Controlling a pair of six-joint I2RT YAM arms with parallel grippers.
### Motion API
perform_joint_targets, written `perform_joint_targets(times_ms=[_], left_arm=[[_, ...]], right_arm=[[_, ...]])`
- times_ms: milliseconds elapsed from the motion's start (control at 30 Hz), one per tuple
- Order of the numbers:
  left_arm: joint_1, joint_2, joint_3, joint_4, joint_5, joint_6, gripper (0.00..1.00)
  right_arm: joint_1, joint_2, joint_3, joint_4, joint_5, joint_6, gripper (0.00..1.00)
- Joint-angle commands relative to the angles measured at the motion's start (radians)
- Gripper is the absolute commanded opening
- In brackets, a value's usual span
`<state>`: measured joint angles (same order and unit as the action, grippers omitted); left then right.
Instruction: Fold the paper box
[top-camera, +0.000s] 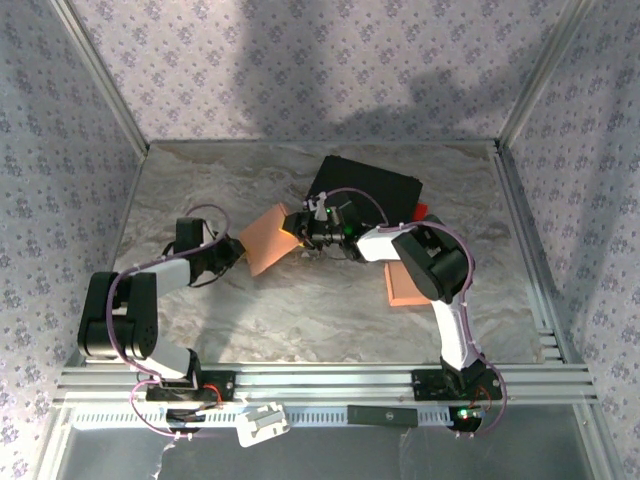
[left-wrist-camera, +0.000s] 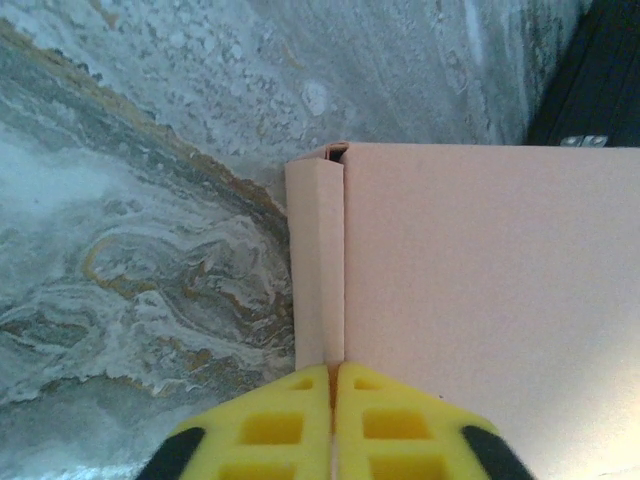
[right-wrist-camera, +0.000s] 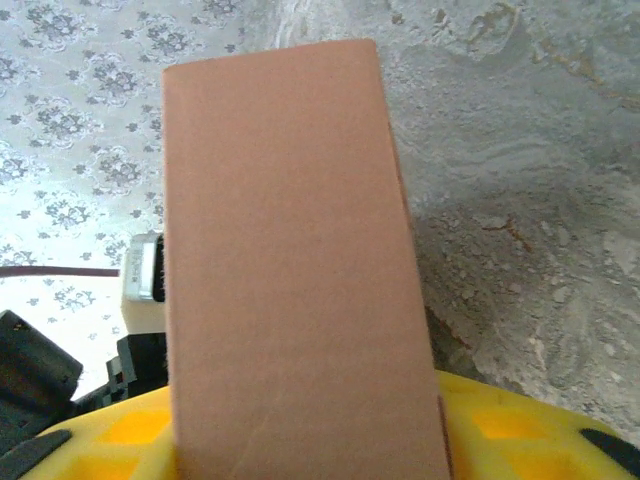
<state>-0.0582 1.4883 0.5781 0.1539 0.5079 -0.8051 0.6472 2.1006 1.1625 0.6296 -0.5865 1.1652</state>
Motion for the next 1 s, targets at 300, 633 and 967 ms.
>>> perform_joint_targets(times_ms=[300,633,967], left_arm=[[-0.134,-0.494,0.107,-0.389,-0.309,0.195,0.99],[-0.623,-0.725,0.021,-0.246,-0.485,0.785,0.90],[-1.005,-0.340,0.257,-0.431,-0.837,1.259,0.99]], right_arm=[[0.017,-0.158,-0.224,-0.093,0.161,0.590,0.35],[-0.032,-0.566,-0.302,-0.684,0.246,0.726,0.38],[-0.155,-0.637,-0.345,-0.826,0.088,0.624,0.35]])
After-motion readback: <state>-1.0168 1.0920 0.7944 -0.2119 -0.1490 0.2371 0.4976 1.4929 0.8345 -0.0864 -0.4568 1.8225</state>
